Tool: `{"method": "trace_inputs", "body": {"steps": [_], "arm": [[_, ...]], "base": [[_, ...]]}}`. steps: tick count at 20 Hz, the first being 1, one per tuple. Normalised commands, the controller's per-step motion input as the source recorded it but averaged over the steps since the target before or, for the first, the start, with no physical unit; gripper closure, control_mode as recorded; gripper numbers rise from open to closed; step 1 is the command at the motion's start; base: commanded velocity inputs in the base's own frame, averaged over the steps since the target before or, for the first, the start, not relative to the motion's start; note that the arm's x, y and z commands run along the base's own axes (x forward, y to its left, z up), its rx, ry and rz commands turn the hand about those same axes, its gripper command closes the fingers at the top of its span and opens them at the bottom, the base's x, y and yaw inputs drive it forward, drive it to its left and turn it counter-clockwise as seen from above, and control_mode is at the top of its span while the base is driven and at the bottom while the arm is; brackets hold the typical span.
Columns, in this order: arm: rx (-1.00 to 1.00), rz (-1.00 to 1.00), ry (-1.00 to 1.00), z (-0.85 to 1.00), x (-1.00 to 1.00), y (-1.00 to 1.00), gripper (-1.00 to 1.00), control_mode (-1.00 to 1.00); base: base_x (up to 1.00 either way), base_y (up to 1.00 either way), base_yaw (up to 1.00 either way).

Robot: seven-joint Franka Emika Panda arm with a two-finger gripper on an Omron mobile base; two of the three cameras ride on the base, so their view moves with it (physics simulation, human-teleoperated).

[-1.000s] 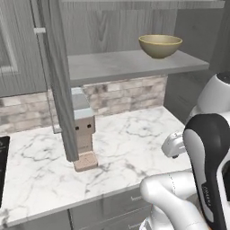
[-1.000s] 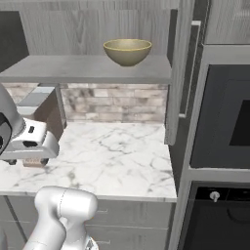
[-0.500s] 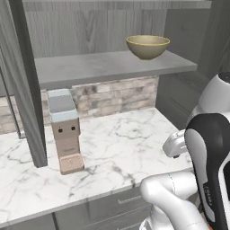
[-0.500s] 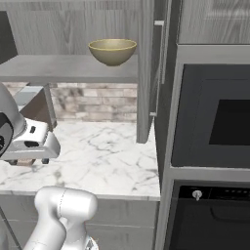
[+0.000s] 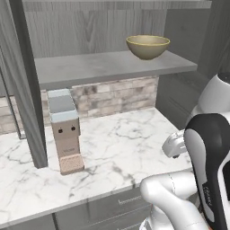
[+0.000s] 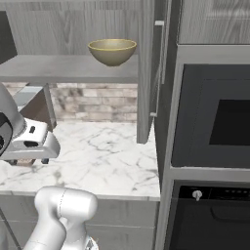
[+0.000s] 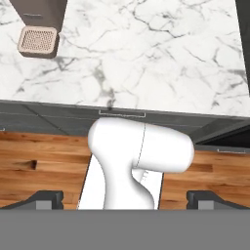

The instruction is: Move the bowls from the cabinet to the plates on the dining table.

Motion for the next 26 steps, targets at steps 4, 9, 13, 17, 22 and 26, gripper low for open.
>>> {"method": "trace_inputs", "body": {"steps": [4, 9, 13, 17, 22, 26], "arm": [[0.0, 0.0, 0.0, 0.0, 0.0, 0.0, -1.0, 1.0], [0.0, 0.0, 0.0, 0.0, 0.0, 0.0, -1.0, 1.0], [0.0, 0.0, 0.0, 0.0, 0.0, 0.0, -1.0, 1.0], [0.0, 0.0, 0.0, 0.0, 0.0, 0.03, -1.0, -1.0], [0.0, 0.0, 0.0, 0.0, 0.0, 0.16, -1.0, -1.0], [0.01, 0.0, -0.1, 0.07, 0.0, 0.12, -1.0, -1.0]], "base": [[0.23, 0.08, 0.0], [0.0, 0.0, 0.0], [0.0, 0.03, 0.0], [0.0, 0.02, 0.0], [0.0, 0.0, 0.0], [0.0, 0.0, 0.0]]}}
